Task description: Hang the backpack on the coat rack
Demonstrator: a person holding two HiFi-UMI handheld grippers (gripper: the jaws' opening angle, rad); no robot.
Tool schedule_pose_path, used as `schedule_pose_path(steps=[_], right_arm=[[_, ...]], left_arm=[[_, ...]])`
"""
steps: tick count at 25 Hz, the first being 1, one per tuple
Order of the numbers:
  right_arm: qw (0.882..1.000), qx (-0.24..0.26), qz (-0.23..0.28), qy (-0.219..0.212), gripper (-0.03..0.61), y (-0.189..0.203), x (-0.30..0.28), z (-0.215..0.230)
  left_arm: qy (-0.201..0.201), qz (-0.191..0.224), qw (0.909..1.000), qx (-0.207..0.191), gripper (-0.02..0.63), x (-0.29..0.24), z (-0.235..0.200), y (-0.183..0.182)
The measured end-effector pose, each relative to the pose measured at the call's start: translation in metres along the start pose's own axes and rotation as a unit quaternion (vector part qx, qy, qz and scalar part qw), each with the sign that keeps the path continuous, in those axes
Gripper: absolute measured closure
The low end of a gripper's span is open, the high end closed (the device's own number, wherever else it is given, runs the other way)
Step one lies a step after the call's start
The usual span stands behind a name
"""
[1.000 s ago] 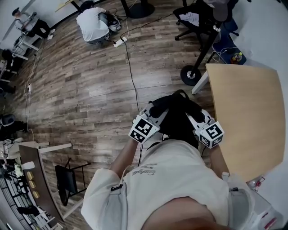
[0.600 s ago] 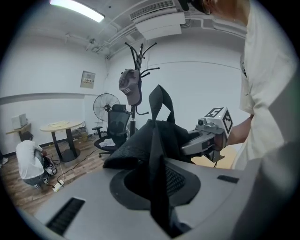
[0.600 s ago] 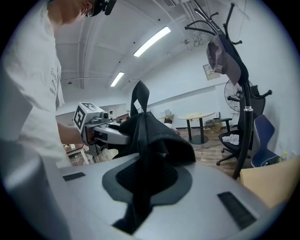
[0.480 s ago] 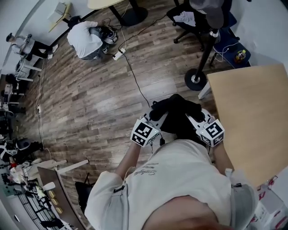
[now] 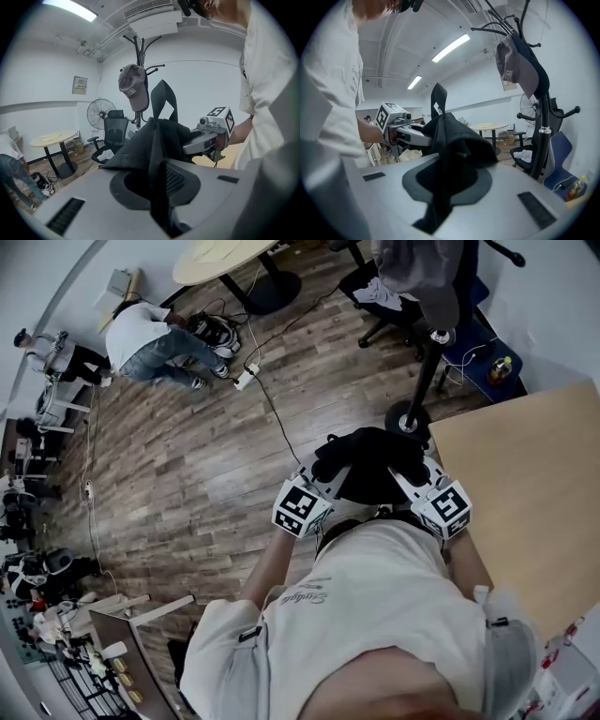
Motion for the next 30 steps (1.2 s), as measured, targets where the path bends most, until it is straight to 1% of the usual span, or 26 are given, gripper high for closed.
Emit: schedule_pose_path(steps=[4, 8, 13, 17, 20, 23, 27, 30], right_arm=[[1.000, -0.006, 0.003, 0.013, 0.549, -0.010, -0.011, 0.018], [1.000, -0.015, -0.002, 0.026, 0.549, -0.017, -0.021, 0.030], [0.998, -0.042, -0.020, 0.053, 0.549, -0.020, -0.039, 0.042], [0.994, -0.056, -0.019, 0.096, 0.549, -0.029, -0.060, 0.047], [0.988, -0.070, -0.012, 0.135, 0.549, -0.035, -0.073, 0.050], [0.981, -0.085, 0.000, 0.172, 0.549, -0.034, -0.082, 0.053], [0.967, -0.104, 0.015, 0.231, 0.549, -0.033, -0.095, 0.056], [0.953, -0.117, 0.029, 0.278, 0.549, -0.035, -0.108, 0.057]], left_arm=[[0.007, 0.006, 0.9999, -0.006, 0.571, -0.018, -0.022, -0.008], [0.025, 0.011, 0.9996, -0.003, 0.571, -0.033, -0.045, -0.009], [0.068, 0.014, 0.9976, 0.006, 0.571, -0.051, -0.076, -0.003], [0.120, 0.019, 0.9926, -0.001, 0.571, -0.066, -0.114, -0.005], [0.160, 0.021, 0.9868, -0.014, 0.571, -0.080, -0.141, -0.011], [0.202, 0.023, 0.9783, -0.041, 0.571, -0.097, -0.160, -0.016], [0.258, 0.022, 0.9620, -0.086, 0.571, -0.123, -0.184, -0.024], [0.304, 0.021, 0.9458, -0.111, 0.571, -0.141, -0.203, -0.033]])
Point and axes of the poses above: the fingertips, and each gripper's own axes: x backward along the fingers, z to its right, y out of its underside, the point moved 10 cm from there along x, backward along the fingers, and after that the axes turned 6 degrees about -x, right-handed, at the moved point
